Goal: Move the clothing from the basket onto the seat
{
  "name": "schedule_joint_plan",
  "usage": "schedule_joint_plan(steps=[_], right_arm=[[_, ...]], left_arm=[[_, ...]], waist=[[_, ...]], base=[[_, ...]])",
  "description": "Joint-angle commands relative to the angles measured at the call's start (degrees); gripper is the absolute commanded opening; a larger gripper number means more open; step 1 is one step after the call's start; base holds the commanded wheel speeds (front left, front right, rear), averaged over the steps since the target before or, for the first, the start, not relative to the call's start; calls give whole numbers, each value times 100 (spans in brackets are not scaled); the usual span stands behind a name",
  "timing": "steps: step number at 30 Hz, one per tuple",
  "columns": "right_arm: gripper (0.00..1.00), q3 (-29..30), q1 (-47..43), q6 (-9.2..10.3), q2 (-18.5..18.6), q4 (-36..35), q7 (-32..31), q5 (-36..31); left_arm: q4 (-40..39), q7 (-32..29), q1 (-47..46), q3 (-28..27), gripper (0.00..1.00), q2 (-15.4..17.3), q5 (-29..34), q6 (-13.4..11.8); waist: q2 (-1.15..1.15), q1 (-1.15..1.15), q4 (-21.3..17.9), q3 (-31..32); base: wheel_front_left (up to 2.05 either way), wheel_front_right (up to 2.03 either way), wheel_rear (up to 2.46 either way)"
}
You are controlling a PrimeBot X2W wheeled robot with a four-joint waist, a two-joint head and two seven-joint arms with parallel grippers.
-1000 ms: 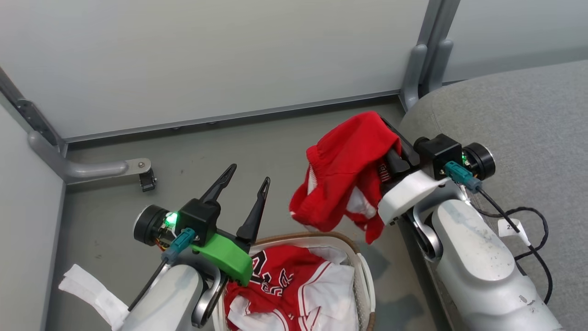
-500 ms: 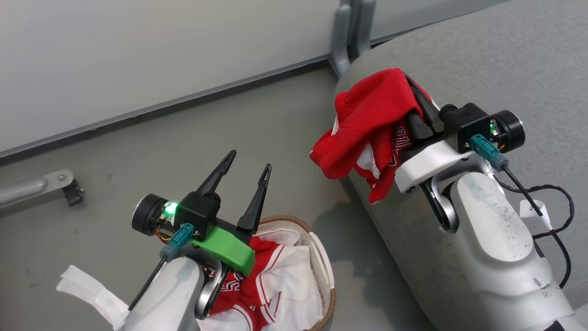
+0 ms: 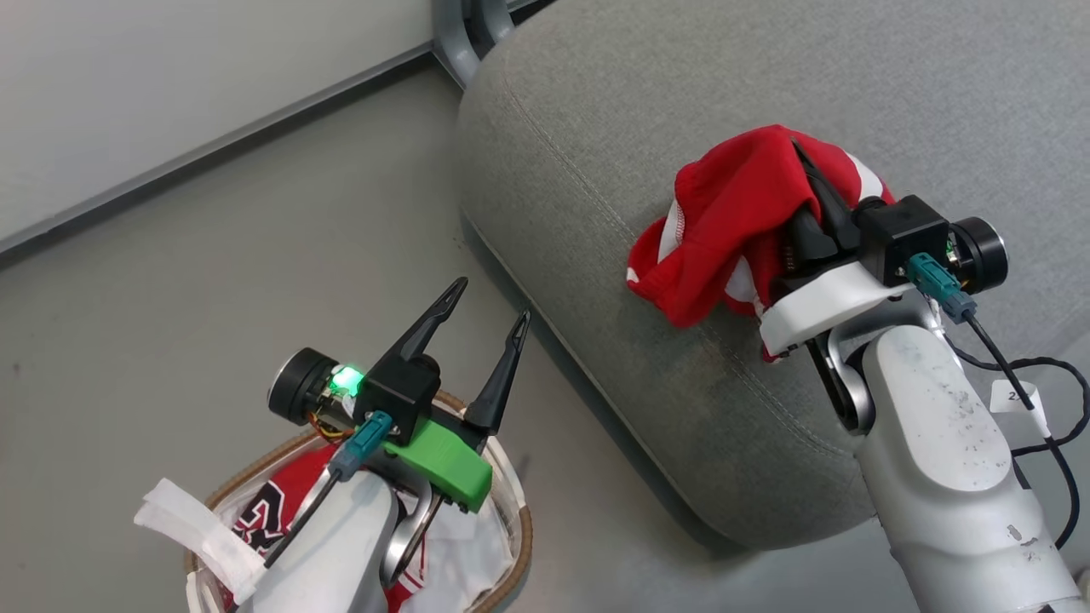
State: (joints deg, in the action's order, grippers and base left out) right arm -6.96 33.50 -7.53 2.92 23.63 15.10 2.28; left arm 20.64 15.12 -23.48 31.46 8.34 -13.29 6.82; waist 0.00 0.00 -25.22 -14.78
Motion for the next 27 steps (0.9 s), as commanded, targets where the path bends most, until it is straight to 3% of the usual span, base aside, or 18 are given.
schedule_joint_plan(steps=[1, 8, 14, 21, 27], right_arm=[[0, 42, -8, 8, -3, -1, 11, -59], [0, 200, 383, 8, 2, 135, 10, -505], [0, 651, 1271, 8, 137, 329, 11, -1097], [0, 1178, 2662, 8, 1142, 938, 10, -1584], [0, 1920, 3245, 8, 1900, 1585, -32, -2011]], left_arm=[[-5, 5, -97, 4, 100, 23, 62, 23], [-55, 5, -287, 85, 100, -2, 128, 53], [-137, 5, -485, 181, 100, -36, 200, 59], [-210, 5, -771, 495, 100, -174, 270, 71], [-304, 5, -953, 735, 100, -299, 231, 72]], waist=[[0, 0, -186, -336], [0, 0, 200, -681], [0, 0, 708, -1100], [0, 0, 1590, -1611], [0, 0, 2238, -1933]], base=[[0, 0, 0], [0, 0, 0], [0, 0, 0], [0, 0, 0], [0, 0, 0]])
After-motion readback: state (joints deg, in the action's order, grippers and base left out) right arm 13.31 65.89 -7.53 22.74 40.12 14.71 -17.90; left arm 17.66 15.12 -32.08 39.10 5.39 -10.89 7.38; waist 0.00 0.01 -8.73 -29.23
